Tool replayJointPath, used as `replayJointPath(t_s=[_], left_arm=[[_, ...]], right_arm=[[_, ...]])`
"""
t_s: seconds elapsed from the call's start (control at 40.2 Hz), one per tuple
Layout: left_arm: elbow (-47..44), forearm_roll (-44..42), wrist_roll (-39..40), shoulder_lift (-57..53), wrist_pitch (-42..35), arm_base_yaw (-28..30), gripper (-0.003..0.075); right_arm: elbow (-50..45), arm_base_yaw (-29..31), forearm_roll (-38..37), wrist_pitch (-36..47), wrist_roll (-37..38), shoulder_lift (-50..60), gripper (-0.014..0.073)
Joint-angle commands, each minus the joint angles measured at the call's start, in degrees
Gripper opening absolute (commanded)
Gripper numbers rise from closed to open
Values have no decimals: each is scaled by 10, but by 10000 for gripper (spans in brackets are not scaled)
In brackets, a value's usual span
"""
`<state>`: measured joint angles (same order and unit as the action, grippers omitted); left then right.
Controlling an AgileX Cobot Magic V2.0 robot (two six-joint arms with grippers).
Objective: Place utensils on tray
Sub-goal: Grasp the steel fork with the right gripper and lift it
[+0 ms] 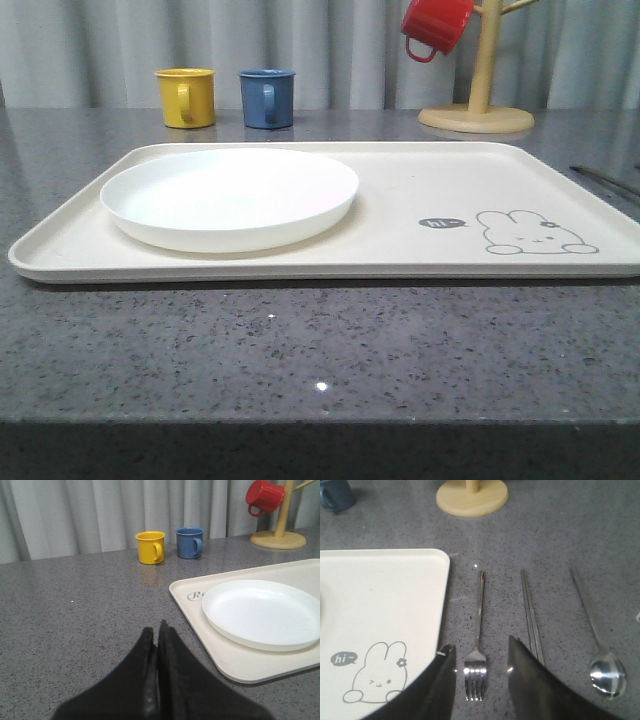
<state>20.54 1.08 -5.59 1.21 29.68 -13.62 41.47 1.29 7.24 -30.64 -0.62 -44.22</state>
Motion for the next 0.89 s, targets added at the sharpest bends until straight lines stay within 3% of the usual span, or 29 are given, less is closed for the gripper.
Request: replayJointPath(t_s=[0.0,0.199,0.373,0.87], left_arm=[[14,5,5,7,-52,2,-18],[14,5,5,7,-52,2,-18],[14,5,5,7,-52,2,-18],[14,5,5,7,-52,2,-18]], right_arm=[[61,-5,1,16,-5,-68,274],[185,-12,1,-128,-5,-239,278],[278,-12,1,-203,-5,-366,278],[324,-12,1,-214,-5,-494,278]])
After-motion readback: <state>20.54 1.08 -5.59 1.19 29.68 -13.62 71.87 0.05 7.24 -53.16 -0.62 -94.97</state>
